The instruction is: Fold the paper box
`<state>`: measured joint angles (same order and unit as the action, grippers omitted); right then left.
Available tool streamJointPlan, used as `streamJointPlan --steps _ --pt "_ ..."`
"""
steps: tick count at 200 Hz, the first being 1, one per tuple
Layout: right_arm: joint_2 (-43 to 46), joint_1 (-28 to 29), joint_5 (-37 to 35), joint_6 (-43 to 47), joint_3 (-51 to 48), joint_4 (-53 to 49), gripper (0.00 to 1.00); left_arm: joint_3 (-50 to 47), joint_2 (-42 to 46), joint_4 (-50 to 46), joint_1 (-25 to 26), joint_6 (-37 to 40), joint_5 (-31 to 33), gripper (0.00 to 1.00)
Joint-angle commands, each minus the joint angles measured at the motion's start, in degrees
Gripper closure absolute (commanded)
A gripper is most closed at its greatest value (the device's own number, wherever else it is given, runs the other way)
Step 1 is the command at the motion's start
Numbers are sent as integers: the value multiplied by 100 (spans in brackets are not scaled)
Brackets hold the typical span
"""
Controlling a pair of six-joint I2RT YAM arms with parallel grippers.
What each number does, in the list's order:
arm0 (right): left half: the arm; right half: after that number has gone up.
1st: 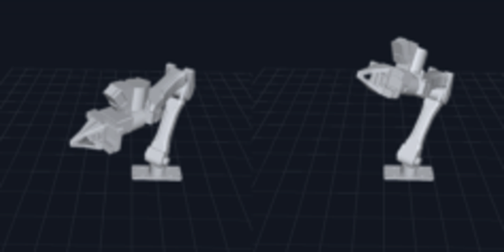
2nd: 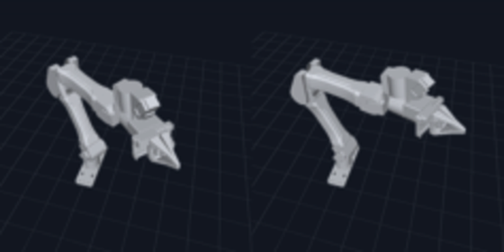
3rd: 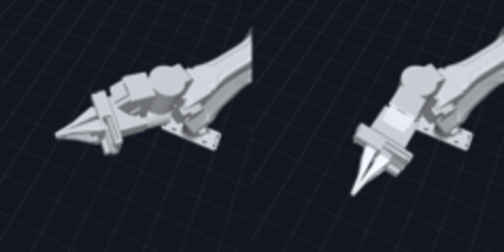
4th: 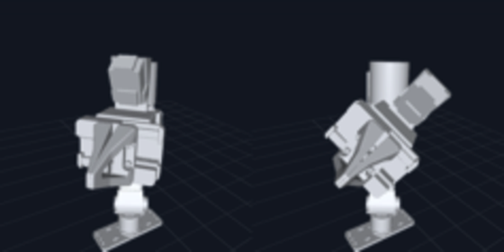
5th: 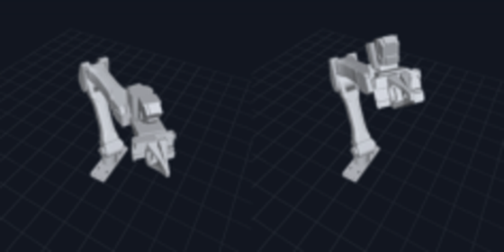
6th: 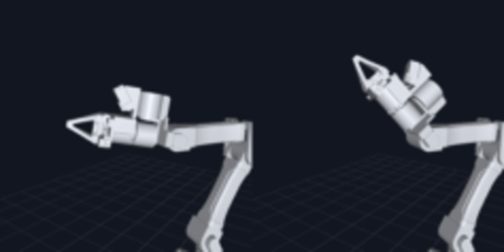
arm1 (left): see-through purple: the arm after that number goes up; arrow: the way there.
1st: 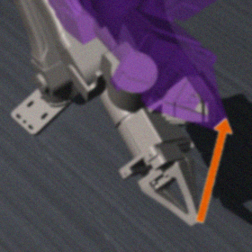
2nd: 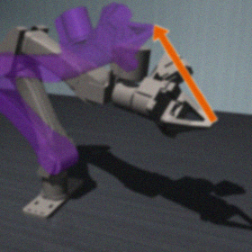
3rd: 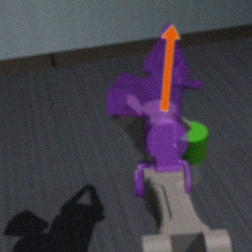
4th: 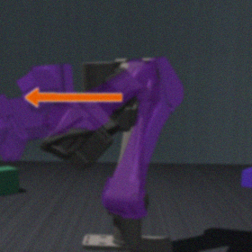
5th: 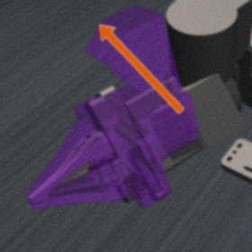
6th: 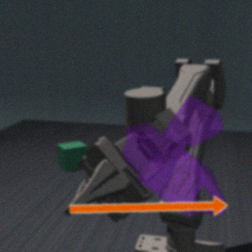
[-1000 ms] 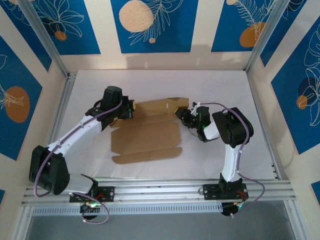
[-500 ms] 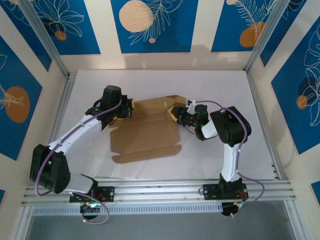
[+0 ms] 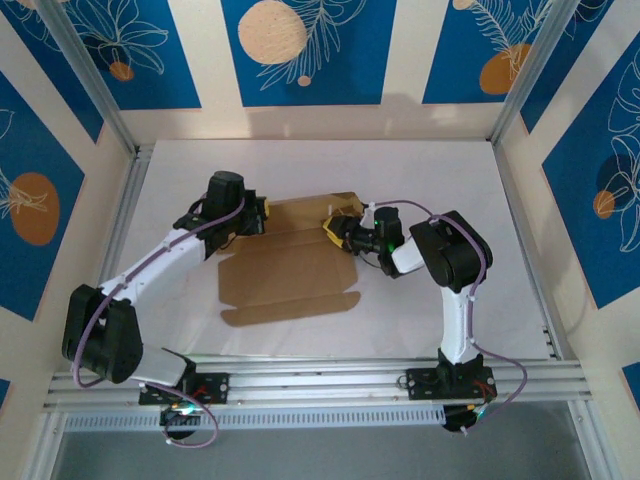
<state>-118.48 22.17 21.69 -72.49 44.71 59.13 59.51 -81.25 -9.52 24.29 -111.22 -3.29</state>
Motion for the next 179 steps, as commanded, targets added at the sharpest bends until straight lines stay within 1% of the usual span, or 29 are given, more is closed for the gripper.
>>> streamJointPlan --steps 1,34,81,130,144,160,179 --pt "43 29 -183 179 -3 -517 57 -217 -119 -187 73 -1 -144 100" --pt "333 -67 -238 358 -185 -705 57 -384 -102 -233 76 375 126 100" --pt "761 -116 -178 794 -298 -1208 56 -614 94 -77 119 1310 690 100" --pt "1021 -143 -184 1000 -515 -1246 57 -999 206 148 212 1831 1040 100" --pt "1133 -146 -167 1128 -519 -1393 57 -1082 257 209 269 1961 1156 100" --pt "1324 -147 -160 1371 -497 -1683 54 -1202 306 325 312 2032 1232 100" --pt "1683 -151 -333 1694 -566 -2019 49 -1320 372 406 323 2095 1308 100"
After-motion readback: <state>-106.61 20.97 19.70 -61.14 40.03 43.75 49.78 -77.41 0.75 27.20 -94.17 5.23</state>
